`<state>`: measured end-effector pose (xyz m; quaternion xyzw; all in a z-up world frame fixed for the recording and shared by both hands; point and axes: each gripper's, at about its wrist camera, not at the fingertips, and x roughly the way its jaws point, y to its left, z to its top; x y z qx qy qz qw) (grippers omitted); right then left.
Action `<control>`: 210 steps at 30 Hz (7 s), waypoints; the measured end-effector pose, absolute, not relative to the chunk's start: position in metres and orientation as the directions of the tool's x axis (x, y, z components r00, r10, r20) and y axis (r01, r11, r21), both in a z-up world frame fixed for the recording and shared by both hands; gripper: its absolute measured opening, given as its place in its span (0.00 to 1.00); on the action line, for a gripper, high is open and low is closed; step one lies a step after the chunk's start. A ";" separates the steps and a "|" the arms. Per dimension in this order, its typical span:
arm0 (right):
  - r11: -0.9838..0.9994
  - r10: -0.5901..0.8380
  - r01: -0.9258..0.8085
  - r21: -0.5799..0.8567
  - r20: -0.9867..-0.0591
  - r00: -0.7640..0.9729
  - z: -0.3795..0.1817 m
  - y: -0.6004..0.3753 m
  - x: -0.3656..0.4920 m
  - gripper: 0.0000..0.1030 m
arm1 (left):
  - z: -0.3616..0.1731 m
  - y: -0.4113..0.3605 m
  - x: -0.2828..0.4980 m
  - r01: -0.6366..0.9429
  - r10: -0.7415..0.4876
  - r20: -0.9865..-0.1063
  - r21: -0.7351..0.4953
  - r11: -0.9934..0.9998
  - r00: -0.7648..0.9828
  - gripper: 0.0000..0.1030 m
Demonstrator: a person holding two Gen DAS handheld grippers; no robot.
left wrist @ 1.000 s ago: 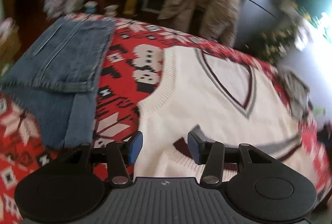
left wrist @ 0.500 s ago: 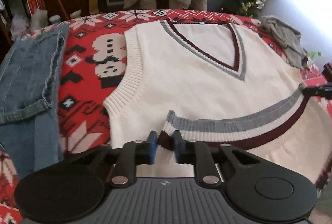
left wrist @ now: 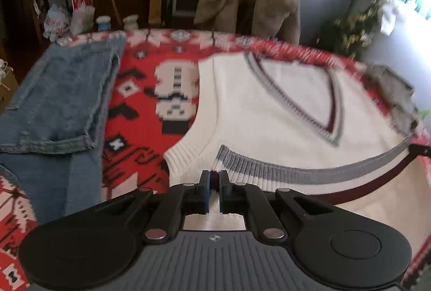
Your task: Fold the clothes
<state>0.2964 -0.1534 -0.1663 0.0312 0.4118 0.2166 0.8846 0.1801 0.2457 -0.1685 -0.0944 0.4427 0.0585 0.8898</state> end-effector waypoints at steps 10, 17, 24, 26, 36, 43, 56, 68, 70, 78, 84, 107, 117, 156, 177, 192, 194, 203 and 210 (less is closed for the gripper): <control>0.928 0.360 -0.303 0.218 -0.739 0.570 -0.189 -0.153 0.302 0.10 | -0.167 0.248 0.170 -0.195 0.028 -0.796 -0.115 0.974 0.605 0.27; 0.945 0.319 -0.268 0.187 -0.712 0.626 -0.156 -0.167 0.276 0.39 | -0.138 0.240 0.136 -0.143 -0.009 -0.771 -0.129 0.981 0.636 0.45; 0.933 0.332 -0.329 0.149 -0.710 0.621 -0.138 -0.165 0.203 0.43 | -0.146 0.190 0.099 -0.022 -0.107 -0.762 -0.158 0.987 0.639 0.39; 0.920 0.350 -0.365 0.140 -0.713 0.608 -0.144 -0.151 0.180 0.42 | -0.156 0.173 0.097 0.010 -0.157 -0.770 -0.192 0.981 0.618 0.35; 0.880 0.353 -0.473 0.038 -0.718 0.599 -0.182 -0.096 0.119 0.39 | -0.180 0.121 0.063 0.105 -0.051 -0.769 0.021 0.994 0.637 0.35; 0.885 0.358 -0.464 0.039 -0.694 0.624 -0.176 -0.112 0.099 0.41 | -0.167 0.129 0.044 0.062 -0.101 -0.753 -0.080 0.995 0.650 0.28; 0.835 0.426 -0.550 0.036 -0.674 0.603 -0.186 -0.053 0.081 0.15 | -0.185 0.092 0.070 0.152 -0.253 -0.723 -0.202 0.967 0.643 0.19; 0.901 0.335 -0.434 0.004 -0.644 0.688 -0.176 -0.084 0.058 0.52 | -0.184 0.092 0.042 0.067 -0.176 -0.646 -0.189 0.980 0.743 0.75; 0.912 0.318 -0.411 0.003 -0.637 0.702 -0.173 -0.090 0.059 0.64 | -0.183 0.091 0.039 0.042 -0.146 -0.635 -0.177 0.983 0.758 0.75; 0.931 0.275 -0.365 -0.013 -0.630 0.726 -0.173 -0.103 0.057 0.91 | -0.196 0.089 0.033 -0.042 -0.064 -0.630 -0.152 0.987 0.774 0.76; 0.940 0.255 -0.342 0.001 -0.669 0.699 -0.183 -0.104 0.064 0.99 | -0.199 0.082 0.034 -0.058 -0.006 -0.648 -0.077 0.995 0.762 0.83; 0.978 0.194 -0.191 0.080 -0.682 0.705 -0.179 -0.134 0.072 0.99 | -0.197 0.070 0.033 -0.046 0.034 -0.658 -0.001 0.999 0.753 0.59; 0.929 0.256 -0.367 -0.046 -0.637 0.727 -0.172 -0.105 0.080 0.13 | -0.195 0.090 0.038 -0.072 -0.041 -0.634 -0.153 0.986 0.772 0.09; 0.976 0.117 -0.207 -0.069 -0.634 0.765 -0.186 -0.170 0.122 0.08 | -0.199 0.088 0.033 -0.058 -0.032 -0.623 -0.123 0.991 0.782 0.09; 0.947 0.232 -0.321 -0.024 -0.640 0.733 -0.187 -0.170 0.089 0.06 | -0.198 0.086 0.032 -0.060 -0.027 -0.621 -0.118 0.991 0.783 0.09; 0.907 0.322 -0.421 -0.013 -0.622 0.714 -0.173 -0.145 0.084 0.07 | -0.198 0.086 0.032 -0.056 -0.025 -0.621 -0.111 0.992 0.783 0.10; 0.884 0.368 -0.467 -0.002 -0.614 0.699 -0.172 -0.128 0.086 0.07 | -0.198 0.087 0.032 -0.055 -0.028 -0.622 -0.113 0.992 0.782 0.10; 0.809 0.432 -0.587 -0.012 -0.665 0.609 -0.188 -0.099 0.074 0.08 | -0.198 0.089 0.031 -0.059 -0.039 -0.619 -0.136 0.989 0.784 0.09; 0.765 0.503 -0.644 0.011 -0.635 0.587 -0.174 -0.067 0.076 0.08 | -0.195 0.105 0.030 -0.080 -0.062 -0.615 -0.200 0.976 0.786 0.09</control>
